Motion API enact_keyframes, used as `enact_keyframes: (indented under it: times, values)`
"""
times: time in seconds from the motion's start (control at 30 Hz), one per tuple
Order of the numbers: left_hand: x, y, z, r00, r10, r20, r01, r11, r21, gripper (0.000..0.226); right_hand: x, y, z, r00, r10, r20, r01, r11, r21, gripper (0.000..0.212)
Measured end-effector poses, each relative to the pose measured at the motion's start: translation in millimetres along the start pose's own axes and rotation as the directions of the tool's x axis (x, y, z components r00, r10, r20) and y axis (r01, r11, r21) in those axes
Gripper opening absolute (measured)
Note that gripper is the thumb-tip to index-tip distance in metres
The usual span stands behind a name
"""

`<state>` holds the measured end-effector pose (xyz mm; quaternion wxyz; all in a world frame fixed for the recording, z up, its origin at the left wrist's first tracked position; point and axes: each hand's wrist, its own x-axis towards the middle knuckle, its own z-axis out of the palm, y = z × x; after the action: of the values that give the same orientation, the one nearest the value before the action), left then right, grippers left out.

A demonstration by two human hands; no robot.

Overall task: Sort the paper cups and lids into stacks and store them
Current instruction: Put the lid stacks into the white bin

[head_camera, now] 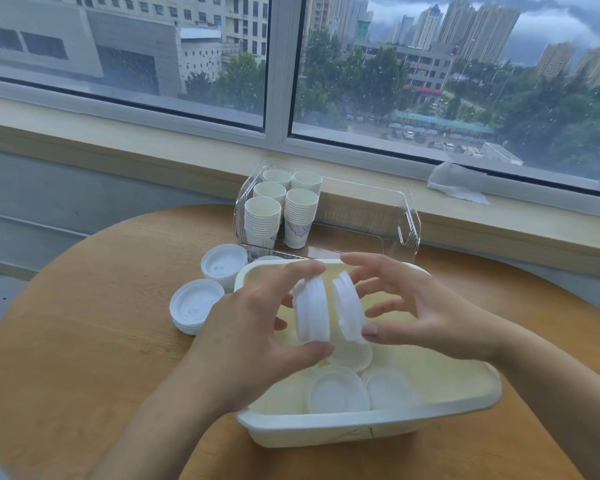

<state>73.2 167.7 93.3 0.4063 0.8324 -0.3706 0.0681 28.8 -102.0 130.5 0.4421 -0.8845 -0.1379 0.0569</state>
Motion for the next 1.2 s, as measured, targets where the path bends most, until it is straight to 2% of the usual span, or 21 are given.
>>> enact_keyframes:
  times: [0.23,0.6,1.07,1.13,1.2]
  values:
    - [0.4,0.0,-1.9,1.000,0.016,0.020,-0.015,1.000,-0.010,0.084,11.9,-3.1,19.3,1.000,-0.008,-0.010,0.010,0.986,0.169,0.086]
    - [0.9,-0.8,-0.9,0.999,0.036,0.022,-0.036,0.999,-0.027,0.082,15.6,-7.6,22.7,0.999,0.032,0.005,-0.032,0.955,0.294,0.087]
    - [0.1,0.6,-2.2,0.997,0.070,0.021,-0.071,0.997,0.024,0.082,19.5,-6.5,28.4,0.999,0.037,0.021,-0.042,0.957,0.289,0.086]
    - [0.3,1.2,-2.0,0.996,0.082,0.020,-0.083,0.995,0.048,0.080,19.6,-5.7,24.0,0.998,0.037,0.049,-0.048,0.967,0.250,0.087]
    - [1.0,-0.1,-0.8,0.996,0.084,0.018,-0.085,0.994,0.070,0.078,20.5,-4.7,16.4,0.995,0.045,0.085,-0.054,0.993,0.102,0.084]
